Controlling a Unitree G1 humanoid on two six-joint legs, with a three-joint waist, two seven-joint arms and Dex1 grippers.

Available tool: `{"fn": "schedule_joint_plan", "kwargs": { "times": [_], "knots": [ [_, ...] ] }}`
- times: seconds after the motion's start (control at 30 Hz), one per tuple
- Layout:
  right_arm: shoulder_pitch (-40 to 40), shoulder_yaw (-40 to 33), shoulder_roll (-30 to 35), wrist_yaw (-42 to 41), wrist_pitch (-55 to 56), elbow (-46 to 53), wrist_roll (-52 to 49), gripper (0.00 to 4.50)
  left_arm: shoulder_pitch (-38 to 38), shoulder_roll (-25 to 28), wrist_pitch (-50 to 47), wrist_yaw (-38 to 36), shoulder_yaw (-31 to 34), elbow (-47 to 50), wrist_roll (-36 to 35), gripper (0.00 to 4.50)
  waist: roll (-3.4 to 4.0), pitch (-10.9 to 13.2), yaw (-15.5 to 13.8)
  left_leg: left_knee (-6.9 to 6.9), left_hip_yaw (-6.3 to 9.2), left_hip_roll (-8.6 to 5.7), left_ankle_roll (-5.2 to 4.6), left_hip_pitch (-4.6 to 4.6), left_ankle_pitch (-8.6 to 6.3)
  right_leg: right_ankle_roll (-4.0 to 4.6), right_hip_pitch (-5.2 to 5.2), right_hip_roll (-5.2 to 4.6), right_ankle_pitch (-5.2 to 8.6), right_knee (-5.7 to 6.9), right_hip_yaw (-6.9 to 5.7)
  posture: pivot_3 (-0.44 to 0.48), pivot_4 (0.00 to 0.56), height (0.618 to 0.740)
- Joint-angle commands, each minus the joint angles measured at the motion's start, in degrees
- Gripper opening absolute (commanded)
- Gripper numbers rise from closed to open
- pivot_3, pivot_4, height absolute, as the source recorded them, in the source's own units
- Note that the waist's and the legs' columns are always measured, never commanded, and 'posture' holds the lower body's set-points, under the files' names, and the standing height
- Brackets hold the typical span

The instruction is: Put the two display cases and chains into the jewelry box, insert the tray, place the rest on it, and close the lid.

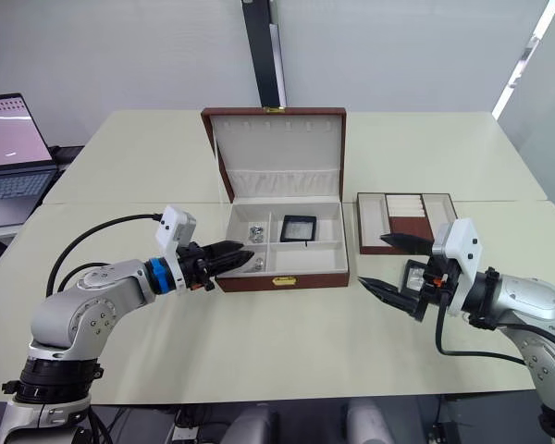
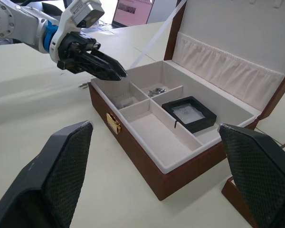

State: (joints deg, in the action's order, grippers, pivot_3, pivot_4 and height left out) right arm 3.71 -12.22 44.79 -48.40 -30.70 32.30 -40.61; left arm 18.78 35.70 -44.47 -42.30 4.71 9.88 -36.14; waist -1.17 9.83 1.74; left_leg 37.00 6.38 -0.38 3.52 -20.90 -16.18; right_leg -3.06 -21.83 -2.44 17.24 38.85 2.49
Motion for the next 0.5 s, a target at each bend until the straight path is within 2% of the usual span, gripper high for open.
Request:
{"fn": "schedule_joint_plan", "kwargs": {
  "times": [0.03,0.13,0.23,0.37,0.5],
  "knots": [
    [0.14,-2.34,0.54,-0.38,0.76,0.38,-0.62,4.5,0.18,0.46,0.84,-1.65,2.31,0.82,-1.26,2.77,0.0,0.0,0.0,0.0,0.0,0.0,0.0,0.0,0.0,0.0,0.0,0.0,0.0,0.0,0.0,0.0,0.15,0.74],
    [-0.73,-3.36,0.84,-0.84,0.82,-0.43,-0.53,4.5,0.39,1.36,0.56,-3.23,3.38,1.12,-2.31,3.75,-0.03,0.02,-0.02,0.0,0.0,0.0,0.0,0.0,0.0,0.0,0.0,0.0,0.0,0.0,-0.01,0.0,0.15,0.74],
    [-1.93,-5.53,0.65,-1.2,0.78,-2.38,-1.14,4.5,0.52,3.72,-1.13,-5.57,6.3,0.91,-4.78,4.46,-0.06,0.09,0.03,0.0,0.0,0.01,0.0,0.0,0.0,0.0,0.0,0.0,0.0,0.0,0.0,0.0,0.15,0.74],
    [-4.41,-9.54,1.09,-2.94,1.92,-8.03,0.02,4.5,-0.03,9.69,-1.12,-9.42,11.09,-2.19,-5.57,4.46,-0.14,0.22,0.04,-0.02,0.0,0.02,0.0,0.01,0.0,0.01,-0.01,0.03,0.0,0.01,-0.01,0.0,0.15,0.74],
    [-6.47,-12.68,1.48,-4.47,4.42,-14.99,2.66,4.5,-1.68,12.9,1.17,-8.88,16.1,-6.28,-3.35,4.46,-0.12,0.23,0.05,-0.01,-0.02,0.02,0.0,0.01,0.0,0.01,-0.01,0.02,0.01,0.01,0.0,0.0,0.15,0.74]
  ]
}}
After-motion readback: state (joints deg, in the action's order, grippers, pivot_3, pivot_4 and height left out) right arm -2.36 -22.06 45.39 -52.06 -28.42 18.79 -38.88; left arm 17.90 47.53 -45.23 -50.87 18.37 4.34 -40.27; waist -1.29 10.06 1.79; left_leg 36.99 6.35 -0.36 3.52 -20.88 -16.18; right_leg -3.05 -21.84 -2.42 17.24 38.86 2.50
